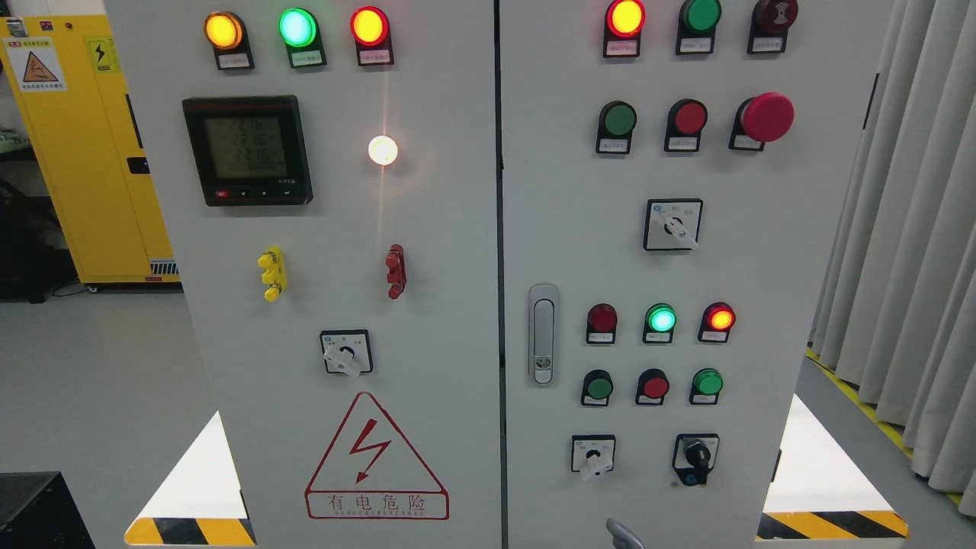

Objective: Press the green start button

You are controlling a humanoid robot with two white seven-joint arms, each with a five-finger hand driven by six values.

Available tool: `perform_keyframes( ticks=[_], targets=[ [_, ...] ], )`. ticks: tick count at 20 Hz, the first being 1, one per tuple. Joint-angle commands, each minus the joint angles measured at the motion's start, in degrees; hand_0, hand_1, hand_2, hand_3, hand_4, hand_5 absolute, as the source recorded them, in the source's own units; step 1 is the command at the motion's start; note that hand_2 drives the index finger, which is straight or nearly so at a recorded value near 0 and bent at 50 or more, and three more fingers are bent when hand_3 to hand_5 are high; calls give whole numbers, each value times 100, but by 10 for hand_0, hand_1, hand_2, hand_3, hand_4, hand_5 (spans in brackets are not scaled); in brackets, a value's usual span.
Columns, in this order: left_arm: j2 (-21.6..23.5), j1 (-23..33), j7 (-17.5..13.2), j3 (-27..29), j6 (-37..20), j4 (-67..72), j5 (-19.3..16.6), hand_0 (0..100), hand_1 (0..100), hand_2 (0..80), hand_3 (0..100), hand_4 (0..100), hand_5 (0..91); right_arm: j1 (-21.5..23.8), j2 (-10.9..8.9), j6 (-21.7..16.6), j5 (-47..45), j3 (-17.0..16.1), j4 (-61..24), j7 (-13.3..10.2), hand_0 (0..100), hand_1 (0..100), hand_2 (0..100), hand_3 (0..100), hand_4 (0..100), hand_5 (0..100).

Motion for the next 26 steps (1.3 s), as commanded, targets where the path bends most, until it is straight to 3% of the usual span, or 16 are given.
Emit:
perform_keyframes(
  ticks=[1, 11, 13, 15, 16, 17, 18, 20, 26],
  targets=[
    [0, 0, 2, 0, -1, 1, 0, 120, 556, 0, 0, 0, 0, 5, 73, -2, 9, -21, 48, 1, 308, 437, 0, 0, 0, 0],
    [0, 9, 2, 0, -1, 1, 0, 120, 556, 0, 0, 0, 0, 5, 91, -2, 53, -21, 48, -8, 309, 442, 0, 0, 54, 0],
    [0, 0, 2, 0, -1, -7, 0, 120, 556, 0, 0, 0, 0, -4, 161, -28, 149, -74, 31, -69, 300, 508, 0, 68, 147, 76],
    [0, 9, 2, 0, -1, 1, 0, 120, 556, 0, 0, 0, 0, -39, 161, -55, 604, -197, 31, -253, 308, 594, 0, 246, 353, 195],
    [0, 9, 2, 0, -1, 1, 0, 120, 556, 0, 0, 0, 0, -82, 170, -63, 981, -267, 40, -402, 312, 601, 0, 254, 361, 208],
    [0, 0, 2, 0, -1, 1, 0, 120, 556, 0, 0, 0, 0, -118, 170, -72, 1437, -363, 57, -595, 313, 628, 0, 335, 451, 296],
    [0, 0, 2, 0, -1, -7, 0, 120, 556, 0, 0, 0, 0, -118, 170, -98, 1929, -442, 92, -780, 341, 665, 0, 471, 619, 535],
    [0, 0, 2, 0, -1, 1, 0, 120, 556, 0, 0, 0, 0, -162, 170, -212, 2748, -548, 101, -1018, 424, 710, 0, 638, 793, 786],
    [0, 0, 2, 0, -1, 1, 0, 120, 556, 0, 0, 0, 0, -346, 170, -608, 4840, -847, -13, -1072, 506, 806, 0, 816, 922, 888]
  ],
)
